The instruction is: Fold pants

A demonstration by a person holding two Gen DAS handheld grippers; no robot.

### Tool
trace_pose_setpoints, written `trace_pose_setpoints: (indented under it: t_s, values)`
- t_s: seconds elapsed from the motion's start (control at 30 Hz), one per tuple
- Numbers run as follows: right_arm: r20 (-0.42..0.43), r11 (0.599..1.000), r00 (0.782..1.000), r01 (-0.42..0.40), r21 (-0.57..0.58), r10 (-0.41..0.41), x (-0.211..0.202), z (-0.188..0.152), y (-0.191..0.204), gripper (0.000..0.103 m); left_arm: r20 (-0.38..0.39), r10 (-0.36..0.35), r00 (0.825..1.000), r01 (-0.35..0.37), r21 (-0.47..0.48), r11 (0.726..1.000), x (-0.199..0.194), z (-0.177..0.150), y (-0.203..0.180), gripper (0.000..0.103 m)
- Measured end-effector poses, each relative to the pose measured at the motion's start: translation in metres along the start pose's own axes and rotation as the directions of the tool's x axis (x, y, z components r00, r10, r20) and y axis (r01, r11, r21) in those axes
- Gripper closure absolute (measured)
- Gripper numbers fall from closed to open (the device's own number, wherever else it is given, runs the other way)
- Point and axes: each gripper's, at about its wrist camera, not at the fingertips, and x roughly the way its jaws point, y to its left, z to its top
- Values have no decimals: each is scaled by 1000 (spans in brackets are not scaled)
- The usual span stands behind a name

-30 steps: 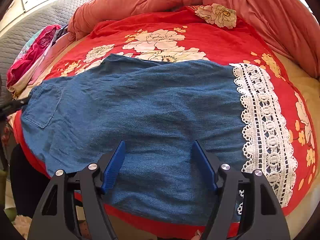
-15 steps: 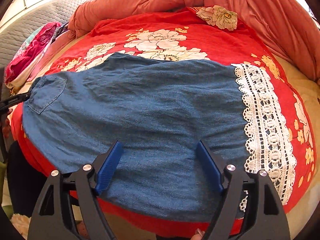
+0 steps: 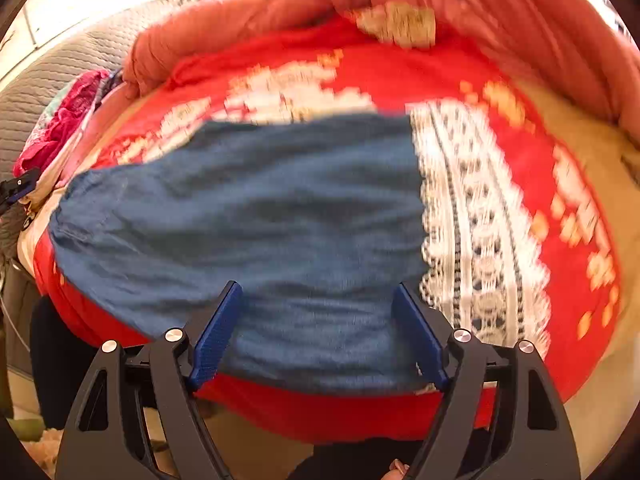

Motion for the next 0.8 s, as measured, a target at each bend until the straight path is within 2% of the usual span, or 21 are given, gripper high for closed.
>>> trace_pose_setpoints:
  t_s: [0.07,0.13,0.2,0.23,0.27,0.37,0.43,0.6,0.73,0.8]
  values:
    - [7,1000,1000,0,-9,0,1,-3,1,24,-57,-77,995,80,44,996,20,-13,-26,47]
    - [6,1000,1000,-8,-16,8,1,-3,2,23,-125,-111,986,118,53,992,39,-25,-39,47]
    - [6,1000,1000,-27,-5,27,-1,-4,-1,23,-167,-83,982,98,85,992,55,-37,-47,47]
    - [8,999,999,-43,13,43,-3,-3,-4,23,-180,-35,983,58,125,990,64,-45,-50,47]
    - [16,998,999,-52,27,52,-6,-2,-6,23,-191,-16,981,44,143,989,69,-49,-50,47]
    - [84,995,994,-77,63,72,-24,1,-14,23,-199,-35,979,62,127,990,69,-52,-44,47]
    - [120,994,991,-65,83,55,-34,7,-24,23,-208,-23,978,51,132,990,61,-46,-46,47]
    - [170,992,985,-34,123,13,-43,25,-56,23,-113,-121,986,139,160,977,30,0,-68,40]
    - [180,988,984,-21,151,-7,-36,48,-86,26,-126,-218,968,239,187,953,53,30,-100,39]
    - [181,987,983,-40,153,12,-32,57,-96,32,-155,-227,962,257,220,941,70,37,-118,39]
